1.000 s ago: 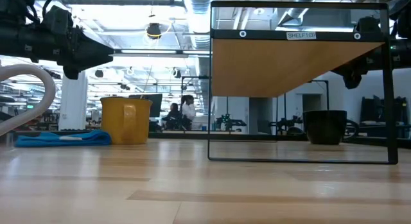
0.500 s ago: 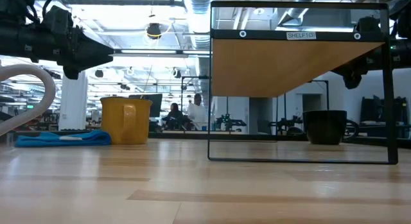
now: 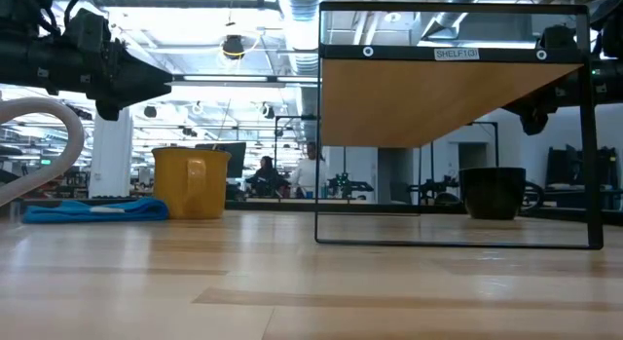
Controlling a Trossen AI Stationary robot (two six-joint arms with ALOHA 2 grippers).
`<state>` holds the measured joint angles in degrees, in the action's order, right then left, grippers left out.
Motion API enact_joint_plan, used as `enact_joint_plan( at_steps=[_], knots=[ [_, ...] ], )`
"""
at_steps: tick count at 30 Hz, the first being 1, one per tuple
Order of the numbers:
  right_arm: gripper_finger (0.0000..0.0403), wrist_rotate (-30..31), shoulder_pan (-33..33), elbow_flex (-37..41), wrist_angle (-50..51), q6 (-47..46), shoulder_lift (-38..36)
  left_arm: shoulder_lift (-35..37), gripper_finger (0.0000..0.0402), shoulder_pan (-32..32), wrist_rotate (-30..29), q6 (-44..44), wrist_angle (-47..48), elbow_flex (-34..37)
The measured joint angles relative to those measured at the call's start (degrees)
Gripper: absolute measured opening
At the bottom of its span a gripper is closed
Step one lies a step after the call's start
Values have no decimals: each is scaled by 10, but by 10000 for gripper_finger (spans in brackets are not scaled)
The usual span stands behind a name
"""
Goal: Stack small to large cups/mugs on shelf
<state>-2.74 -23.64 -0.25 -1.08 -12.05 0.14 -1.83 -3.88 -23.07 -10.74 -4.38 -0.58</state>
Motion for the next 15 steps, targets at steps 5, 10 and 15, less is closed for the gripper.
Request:
enact_joint_plan(
  at_steps=[5, 10, 15],
  knots=[
    [33, 0, 0, 0, 0, 0, 0, 0, 142, 0, 0, 0, 0, 0],
    [33, 0, 0, 0, 0, 0, 0, 0, 142, 0, 0, 0, 0, 0],
    [33, 0, 0, 0, 0, 0, 0, 0, 142, 0, -1, -13, -3, 0]
  ],
)
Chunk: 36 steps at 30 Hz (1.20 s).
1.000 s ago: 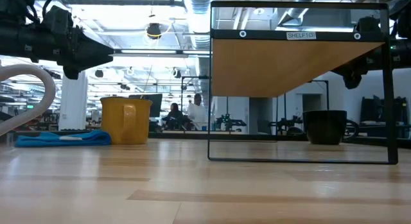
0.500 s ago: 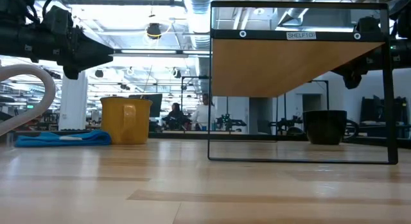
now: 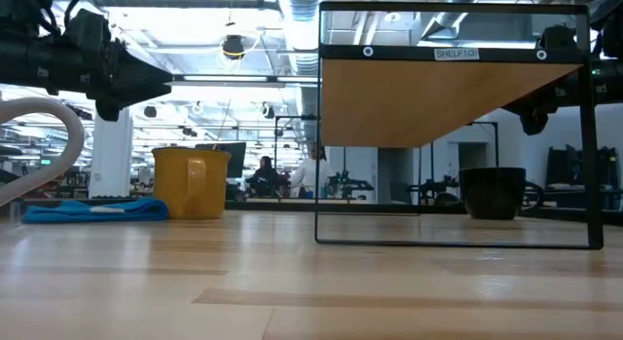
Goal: Stack small to large cups/mugs on shelf
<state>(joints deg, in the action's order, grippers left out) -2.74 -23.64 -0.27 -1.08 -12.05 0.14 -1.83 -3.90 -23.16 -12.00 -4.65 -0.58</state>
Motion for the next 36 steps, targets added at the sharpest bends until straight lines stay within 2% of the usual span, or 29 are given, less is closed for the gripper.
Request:
enact_joint_plan(
  at_steps=[4, 11, 15, 20, 24, 28, 32, 36],
  knots=[
    [33, 0, 0, 0, 0, 0, 0, 0, 142, 0, 1, -11, -7, -4],
    [33, 0, 0, 0, 0, 3, 0, -20, 142, 0, 56, 17, -10, -54],
    [33, 0, 0, 0, 0, 4, 0, -63, 142, 0, 89, 50, -12, -101],
    [33, 0, 0, 0, 0, 5, 0, -155, 142, 0, 122, 96, 14, -169],
    [33, 0, 0, 0, 0, 5, 0, -236, 142, 0, 123, 115, 104, -246],
    [33, 0, 0, 0, 0, 5, 0, -304, 142, 0, 99, 129, 227, -338],
    [33, 0, 0, 0, 0, 5, 0, -358, 142, 0, 51, 149, 351, -427],
    [33, 0, 0, 0, 0, 5, 0, -400, 142, -4, -6, 174, 435, -491]
  ],
)
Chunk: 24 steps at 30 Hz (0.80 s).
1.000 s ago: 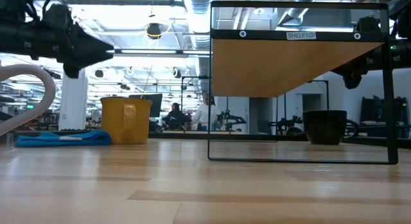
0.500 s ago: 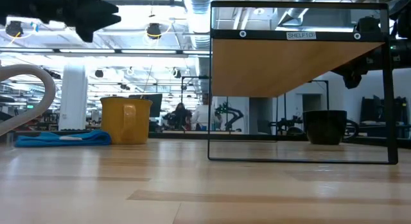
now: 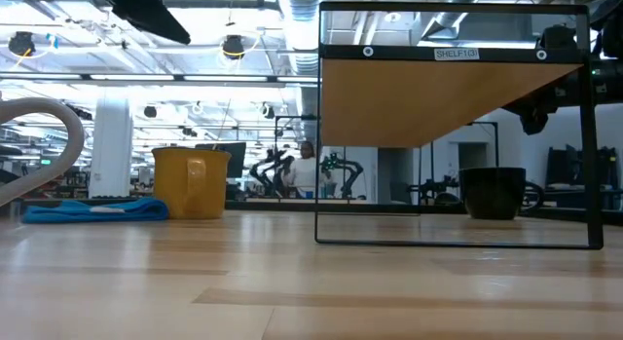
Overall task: Stack small to large cups/mugs on shelf
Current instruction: Put the yellow mug on the shelf
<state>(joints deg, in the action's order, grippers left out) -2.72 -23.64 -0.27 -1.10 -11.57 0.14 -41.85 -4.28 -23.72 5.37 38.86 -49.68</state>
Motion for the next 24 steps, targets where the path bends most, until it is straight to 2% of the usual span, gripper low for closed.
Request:
enact_joint_plan(
  at_steps=[4, 10, 17, 24],
  knots=[
    [33, 0, 0, 0, 0, 0, 0, -39, 142, -33, 4, -19, 57, -40],
    [33, 0, 0, 0, 0, 0, 0, -95, 142, -112, 115, -38, 72, -49],
    [33, 1, 0, 0, 0, 0, 0, -151, 142, -204, 168, -2, 71, -49],
    [33, 1, 0, 0, 0, 0, 0, -197, 142, -272, 262, 40, 71, -49]
  ],
)
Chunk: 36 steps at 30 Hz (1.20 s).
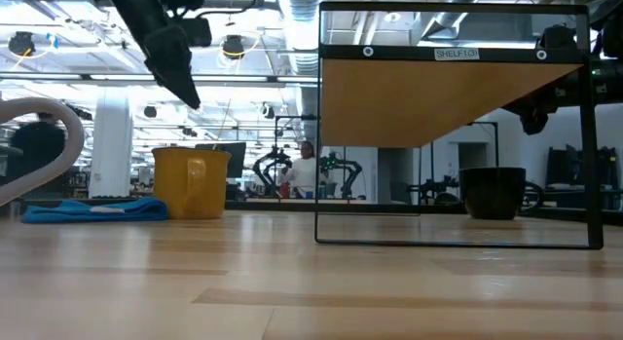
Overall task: Stack small to large cups/mugs on shelf
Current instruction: Put the yellow mug on the shelf
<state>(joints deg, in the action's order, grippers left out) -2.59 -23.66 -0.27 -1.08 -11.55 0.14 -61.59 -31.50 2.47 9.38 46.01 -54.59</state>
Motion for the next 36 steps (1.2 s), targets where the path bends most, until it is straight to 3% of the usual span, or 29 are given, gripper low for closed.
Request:
enact_joint_plan(
  at_steps=[20, 25, 30, 36],
  knots=[
    [33, 1, 0, 0, 0, 0, 0, -144, 141, -48, 51, 36, 13, 0],
    [33, 1, 0, 0, 0, 0, 0, -145, 141, -48, 29, 33, 11, 0],
    [33, 1, 0, 0, 0, 0, 0, -145, 141, -48, -32, -4, 11, 0],
    [33, 1, 0, 0, 0, 0, 0, -145, 141, -33, -15, -35, 57, -21]
  ],
)
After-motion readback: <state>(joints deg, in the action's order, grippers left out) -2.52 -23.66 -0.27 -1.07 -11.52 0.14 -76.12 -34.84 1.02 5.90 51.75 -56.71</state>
